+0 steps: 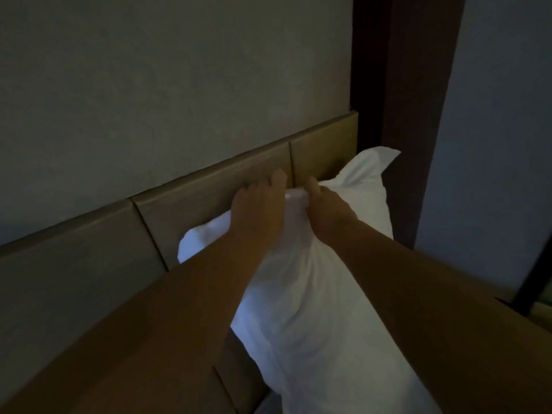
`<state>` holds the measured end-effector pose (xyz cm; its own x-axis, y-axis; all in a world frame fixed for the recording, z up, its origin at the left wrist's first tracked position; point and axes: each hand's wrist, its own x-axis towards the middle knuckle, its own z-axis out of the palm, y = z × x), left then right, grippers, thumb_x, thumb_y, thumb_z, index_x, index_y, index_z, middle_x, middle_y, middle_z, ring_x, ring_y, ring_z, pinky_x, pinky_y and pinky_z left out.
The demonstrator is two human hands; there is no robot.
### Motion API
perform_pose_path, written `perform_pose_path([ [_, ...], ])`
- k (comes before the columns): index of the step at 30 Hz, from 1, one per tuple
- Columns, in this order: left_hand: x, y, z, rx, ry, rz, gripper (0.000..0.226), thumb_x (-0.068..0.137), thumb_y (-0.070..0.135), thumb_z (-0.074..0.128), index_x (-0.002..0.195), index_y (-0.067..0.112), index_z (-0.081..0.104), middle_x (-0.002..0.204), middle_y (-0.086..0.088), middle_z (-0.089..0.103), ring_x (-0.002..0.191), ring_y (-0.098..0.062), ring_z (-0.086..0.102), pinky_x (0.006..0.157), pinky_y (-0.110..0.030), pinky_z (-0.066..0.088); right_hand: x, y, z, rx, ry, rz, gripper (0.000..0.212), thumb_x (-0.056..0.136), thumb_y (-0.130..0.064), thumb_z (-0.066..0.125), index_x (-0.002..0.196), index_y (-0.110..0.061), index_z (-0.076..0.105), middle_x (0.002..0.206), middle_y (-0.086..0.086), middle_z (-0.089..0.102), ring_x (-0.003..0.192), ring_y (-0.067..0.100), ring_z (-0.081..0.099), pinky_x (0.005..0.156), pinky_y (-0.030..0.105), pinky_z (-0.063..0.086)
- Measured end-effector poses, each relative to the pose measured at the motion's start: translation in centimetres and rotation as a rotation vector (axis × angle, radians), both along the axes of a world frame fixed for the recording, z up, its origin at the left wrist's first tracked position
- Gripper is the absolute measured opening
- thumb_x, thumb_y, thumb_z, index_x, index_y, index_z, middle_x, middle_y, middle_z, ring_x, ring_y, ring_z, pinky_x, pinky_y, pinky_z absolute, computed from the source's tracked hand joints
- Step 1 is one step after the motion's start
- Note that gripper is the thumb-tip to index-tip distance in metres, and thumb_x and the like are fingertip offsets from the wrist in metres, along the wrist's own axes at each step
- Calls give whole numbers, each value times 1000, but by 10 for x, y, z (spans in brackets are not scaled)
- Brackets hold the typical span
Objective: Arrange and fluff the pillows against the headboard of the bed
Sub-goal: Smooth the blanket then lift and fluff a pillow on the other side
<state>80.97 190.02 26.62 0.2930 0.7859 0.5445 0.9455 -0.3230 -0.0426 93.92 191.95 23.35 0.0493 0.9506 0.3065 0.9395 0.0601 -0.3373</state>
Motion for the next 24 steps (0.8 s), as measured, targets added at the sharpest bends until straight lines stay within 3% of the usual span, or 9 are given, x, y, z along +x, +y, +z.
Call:
perform_pose_path([
  [4,-18,3,-13,-53,163,58,31,92,13,51,123,16,50,126,-8,51,116,-25,49,95,-34,40,-4,7,-14,-126,101,54,60,92,-16,50,146,-20,23,142,16,38,130,38,40,104,50,40],
  [11,-21,-20,-14,-1,126,5,31,92,17,46,121,20,55,121,-3,56,113,-23,50,94,-34,36,-12,-15,-7,55,53,-3,45,93,-29,57,132,-16,39,139,13,38,129,29,37,97,42,43],
  [16,-20,-51,-4,-51,79,-73,31,91,22,48,121,20,56,123,-3,56,116,-23,50,98,-35,36,-7,-58,12,105,7,10,37,93,-18,51,129,-15,45,134,11,45,124,27,44,100,42,44],
  [20,-29,-84,-4,-167,153,-139,34,97,28,43,129,18,51,136,-6,50,126,-24,45,106,-37,34,-3,-100,12,-54,-85,36,47,97,-19,45,142,-13,36,146,12,38,134,28,37,112,42,32],
  [22,-37,-108,-6,-323,182,-199,37,99,28,41,135,18,47,139,-7,47,126,-25,46,105,-35,36,-12,-128,4,-167,-126,74,48,99,-20,42,145,-12,32,151,12,34,139,27,32,117,38,23],
  [24,-51,-142,-9,-500,175,-236,40,100,26,44,139,16,44,142,-8,45,127,-26,46,106,-35,38,-37,-168,-4,-230,-142,100,46,97,-18,44,142,-10,37,146,14,40,135,27,38,113,33,27],
])
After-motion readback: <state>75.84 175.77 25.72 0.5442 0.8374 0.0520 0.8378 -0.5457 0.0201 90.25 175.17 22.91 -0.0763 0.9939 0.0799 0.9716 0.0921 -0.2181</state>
